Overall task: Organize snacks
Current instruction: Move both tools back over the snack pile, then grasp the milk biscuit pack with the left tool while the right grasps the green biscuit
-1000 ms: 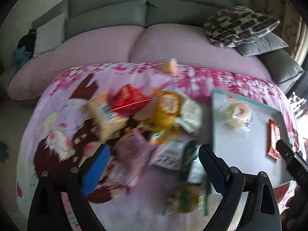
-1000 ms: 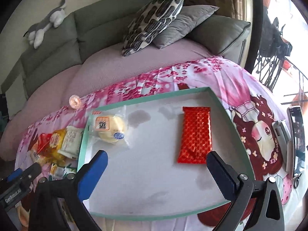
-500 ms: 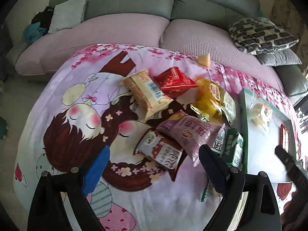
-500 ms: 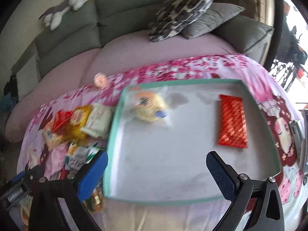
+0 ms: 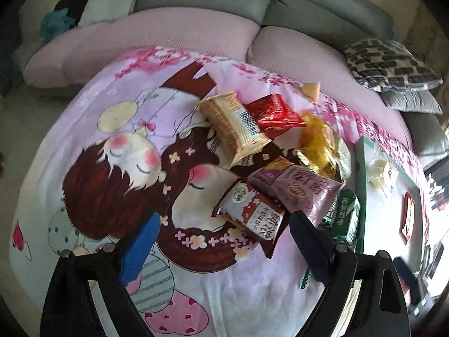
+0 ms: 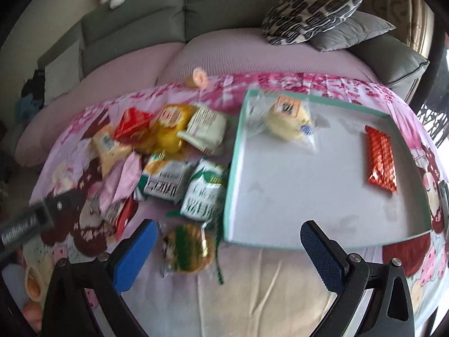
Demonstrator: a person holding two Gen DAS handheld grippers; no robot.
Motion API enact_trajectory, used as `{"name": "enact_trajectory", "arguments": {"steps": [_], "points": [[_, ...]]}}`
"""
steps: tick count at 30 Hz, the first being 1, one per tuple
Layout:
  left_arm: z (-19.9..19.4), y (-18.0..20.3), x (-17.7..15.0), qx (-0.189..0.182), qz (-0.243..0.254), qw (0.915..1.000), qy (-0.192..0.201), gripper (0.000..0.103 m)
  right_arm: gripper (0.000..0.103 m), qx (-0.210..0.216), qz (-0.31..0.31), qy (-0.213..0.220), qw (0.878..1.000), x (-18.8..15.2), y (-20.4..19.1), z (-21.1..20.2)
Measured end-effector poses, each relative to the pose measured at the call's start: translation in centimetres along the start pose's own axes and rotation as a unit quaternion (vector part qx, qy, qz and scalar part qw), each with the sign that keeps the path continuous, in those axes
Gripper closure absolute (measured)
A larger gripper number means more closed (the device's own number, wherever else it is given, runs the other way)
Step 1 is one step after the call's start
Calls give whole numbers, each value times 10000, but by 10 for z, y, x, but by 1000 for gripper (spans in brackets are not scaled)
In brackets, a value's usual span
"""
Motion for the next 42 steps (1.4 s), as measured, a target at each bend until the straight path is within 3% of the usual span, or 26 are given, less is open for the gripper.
{"name": "enact_trajectory", "arguments": {"steps": [14,22,29,42], "points": [[28,-5,-8,289,232,9986,-388,9,2,-13,-323,-436,9985,-25,-19,20],[42,1,-8,138,411,9974,-583,9,2,26,-372,-662,9971,-31,-21,38],[46,20,-7,-50,878,9944,-583,9,2,105,-340,-667,9971,-31,-22,40],[78,44,-11,96,1457,9857,-840,9,2,191,-504,-710,9960,-28,-33,49]]}}
Point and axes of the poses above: each gripper's, at about its wrist camera, not at the fingertips, and z roughly the way its jaws point, y to its right, x to its top, the point moved 9 cm from there along z, roughly the way its jaws point, and after that the axes turned 3 degrees about -z, right-handed, at the moved point
